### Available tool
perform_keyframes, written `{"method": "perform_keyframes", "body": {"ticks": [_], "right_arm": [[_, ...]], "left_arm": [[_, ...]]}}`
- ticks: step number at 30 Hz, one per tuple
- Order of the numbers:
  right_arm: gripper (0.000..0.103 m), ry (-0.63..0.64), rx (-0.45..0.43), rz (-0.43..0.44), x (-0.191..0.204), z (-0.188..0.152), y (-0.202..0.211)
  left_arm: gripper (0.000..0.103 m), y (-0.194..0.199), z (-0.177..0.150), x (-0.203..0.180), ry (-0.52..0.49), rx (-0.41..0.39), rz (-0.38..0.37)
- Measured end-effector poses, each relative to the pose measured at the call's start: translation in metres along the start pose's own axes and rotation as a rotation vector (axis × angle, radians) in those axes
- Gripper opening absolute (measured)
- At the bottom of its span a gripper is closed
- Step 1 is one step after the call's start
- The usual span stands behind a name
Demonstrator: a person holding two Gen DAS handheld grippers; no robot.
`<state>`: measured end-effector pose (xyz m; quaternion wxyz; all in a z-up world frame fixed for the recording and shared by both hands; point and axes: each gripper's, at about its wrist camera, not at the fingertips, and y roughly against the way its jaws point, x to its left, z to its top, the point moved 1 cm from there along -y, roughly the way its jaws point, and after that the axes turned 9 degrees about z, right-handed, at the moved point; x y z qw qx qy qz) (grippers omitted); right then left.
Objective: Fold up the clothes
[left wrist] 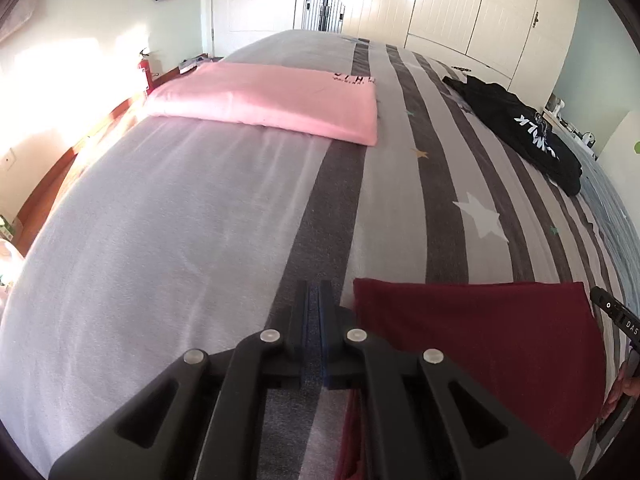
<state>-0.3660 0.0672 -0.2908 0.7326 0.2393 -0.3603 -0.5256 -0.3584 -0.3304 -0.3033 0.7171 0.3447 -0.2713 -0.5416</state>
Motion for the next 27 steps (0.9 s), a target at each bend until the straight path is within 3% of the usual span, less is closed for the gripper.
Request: {"method": "perform_keyframes", "body": {"ticks": [4, 9, 12, 18, 27], "right_arm": [[0.038, 0.063, -0.001, 0.026, 0.027, 0.000, 0.023], [0.038, 0.124, -0.005, 0.137, 0.086, -0.023, 0.056], [0.032, 0.149, 0.009, 0.184, 0.119, -0.042, 0.064], [0.017, 0.148, 0.050, 0.229, 0.151, -0.072, 0.055], [0.009, 0.153, 0.103, 0.212, 0.151, -0.104, 0.023]], "left_arm": [[0.002, 0.041, -0.008, -0.018, -0.030, -0.037, -0.078], [0.002, 0.089, -0.046, -0.048, -0.079, -0.047, -0.182], [0.002, 0.102, -0.064, -0.062, -0.083, -0.035, -0.222], [0.002, 0.092, -0.097, -0.075, -0.094, 0.016, -0.208], [0.002, 0.068, -0.120, -0.068, -0.041, 0.066, -0.192]]}}
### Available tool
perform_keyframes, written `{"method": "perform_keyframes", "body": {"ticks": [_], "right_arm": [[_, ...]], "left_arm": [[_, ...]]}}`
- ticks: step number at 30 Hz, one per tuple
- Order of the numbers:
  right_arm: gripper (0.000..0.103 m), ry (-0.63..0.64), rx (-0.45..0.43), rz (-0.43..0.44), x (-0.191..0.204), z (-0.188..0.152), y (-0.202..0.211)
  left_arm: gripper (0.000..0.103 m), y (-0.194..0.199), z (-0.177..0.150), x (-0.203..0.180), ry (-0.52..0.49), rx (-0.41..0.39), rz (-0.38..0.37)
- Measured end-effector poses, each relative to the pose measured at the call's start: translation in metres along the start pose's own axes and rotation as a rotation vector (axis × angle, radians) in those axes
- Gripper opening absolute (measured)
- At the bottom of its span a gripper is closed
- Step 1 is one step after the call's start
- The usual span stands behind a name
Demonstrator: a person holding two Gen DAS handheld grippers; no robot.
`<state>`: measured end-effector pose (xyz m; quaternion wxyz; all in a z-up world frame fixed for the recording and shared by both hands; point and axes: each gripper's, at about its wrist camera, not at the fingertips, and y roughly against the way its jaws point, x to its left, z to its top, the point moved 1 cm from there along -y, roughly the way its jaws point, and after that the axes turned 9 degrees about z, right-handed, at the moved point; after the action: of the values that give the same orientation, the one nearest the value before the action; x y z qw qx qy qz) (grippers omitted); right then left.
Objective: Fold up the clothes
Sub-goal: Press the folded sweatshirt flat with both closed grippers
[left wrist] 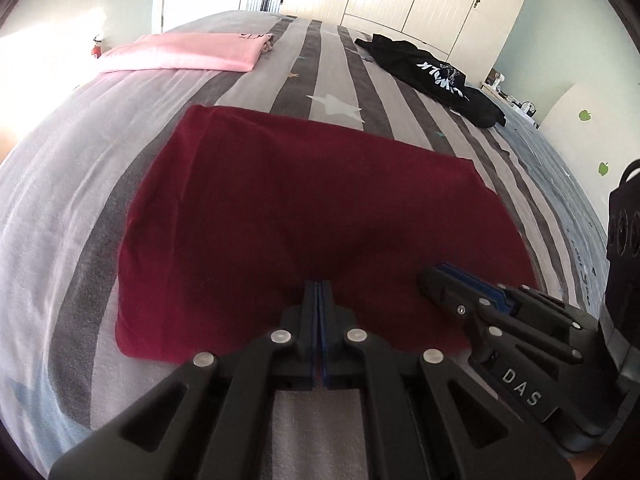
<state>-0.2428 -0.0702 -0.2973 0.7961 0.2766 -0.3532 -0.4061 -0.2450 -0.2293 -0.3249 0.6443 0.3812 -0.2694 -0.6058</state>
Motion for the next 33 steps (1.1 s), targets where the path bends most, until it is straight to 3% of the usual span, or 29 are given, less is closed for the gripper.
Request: {"method": "perform_keyframes", "body": {"ticks": [4, 6, 11, 16, 19, 24, 30, 33], "right_arm": [[0.001, 0.007, -0.007, -0.013, -0.005, 0.001, 0.006], [0.001, 0.007, -0.030, -0.031, -0.009, 0.005, 0.017], [0.000, -0.015, -0.015, -0.074, -0.037, -0.006, 0.024], [0.000, 0.025, -0.013, -0.079, -0.041, -0.010, 0.025], [0.000, -0.001, -0.021, -0.096, -0.048, -0.003, 0.035], [0.000, -0.030, -0.034, -0.129, -0.072, -0.013, 0.051], [0.000, -0.017, -0.038, -0.126, -0.073, -0.019, 0.050], [0.000, -0.011, -0.032, -0.127, -0.073, -0.016, 0.051]], "left_arm": [[0.002, 0.014, 0.010, 0.005, 0.009, 0.001, 0.000], [0.002, 0.023, 0.012, 0.015, 0.019, -0.032, 0.035], [0.002, 0.016, 0.002, 0.031, -0.015, -0.028, 0.035], [0.002, 0.013, 0.004, 0.041, 0.054, 0.004, 0.014], [0.002, 0.030, 0.010, 0.049, 0.061, -0.042, 0.066], [0.002, 0.024, 0.000, 0.077, 0.057, -0.021, 0.138], [0.002, 0.015, -0.008, 0.094, 0.055, 0.021, 0.166], [0.002, 0.027, 0.000, 0.101, 0.095, -0.008, 0.179]]}}
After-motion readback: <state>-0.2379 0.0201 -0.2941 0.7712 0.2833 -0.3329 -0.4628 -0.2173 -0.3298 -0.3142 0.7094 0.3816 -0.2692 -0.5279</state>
